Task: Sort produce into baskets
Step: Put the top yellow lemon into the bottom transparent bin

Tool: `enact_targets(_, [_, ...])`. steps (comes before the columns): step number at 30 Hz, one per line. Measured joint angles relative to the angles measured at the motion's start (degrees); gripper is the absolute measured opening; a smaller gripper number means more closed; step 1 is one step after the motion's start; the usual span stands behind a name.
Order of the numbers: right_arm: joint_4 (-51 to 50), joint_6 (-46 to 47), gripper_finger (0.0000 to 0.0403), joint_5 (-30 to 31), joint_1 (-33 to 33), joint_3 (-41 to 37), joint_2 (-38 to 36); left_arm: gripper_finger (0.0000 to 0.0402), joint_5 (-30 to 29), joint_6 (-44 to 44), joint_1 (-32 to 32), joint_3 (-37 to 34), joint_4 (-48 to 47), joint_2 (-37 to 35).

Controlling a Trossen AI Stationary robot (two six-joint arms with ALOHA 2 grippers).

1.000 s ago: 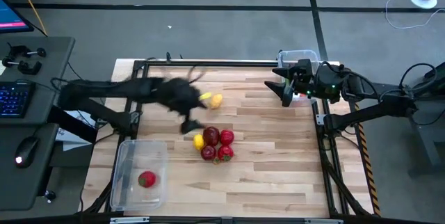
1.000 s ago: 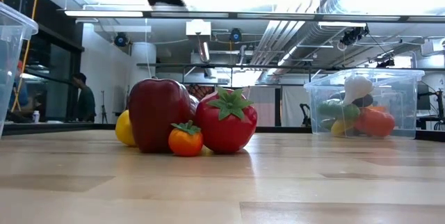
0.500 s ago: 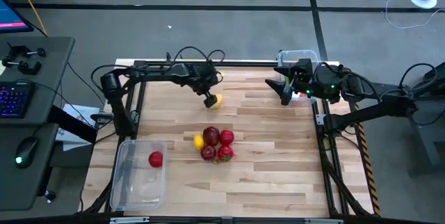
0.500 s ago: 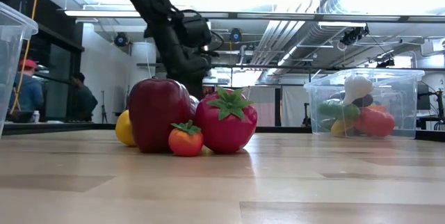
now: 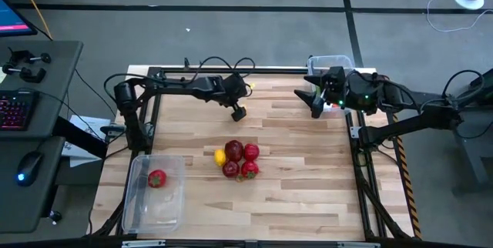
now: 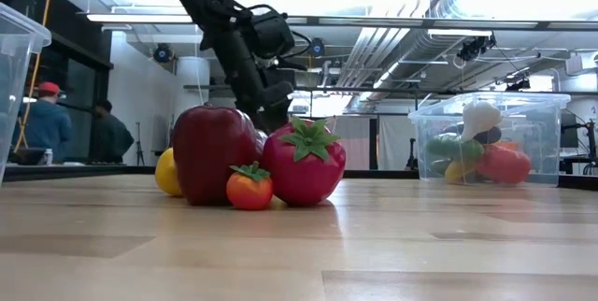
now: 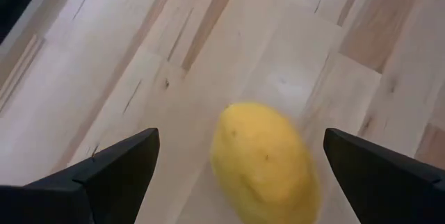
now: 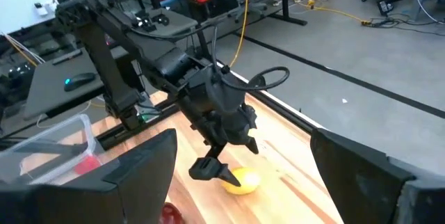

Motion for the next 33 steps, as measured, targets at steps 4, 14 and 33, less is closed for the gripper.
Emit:
enact_targets(4, [-0.42,-0.01,0.0323,0.0,0.0,0.0,0.02,0.0393,1.34,-2.47,0.02,-0.04,0.92,2.64])
enact_targets(14, [-0.63,-0.19,0.0323,-0.04,0.0,0.0,0.0,0.0392,3.14,-4.3,-0.33,-0.04,0.85,6.88])
enact_targets(33, [-0.66,-1.13,0.0323,-0.04,0.0,0.0,0.0,0.0181,7.66,-4.66,-5.45,-0.02,-5.99,-25.64])
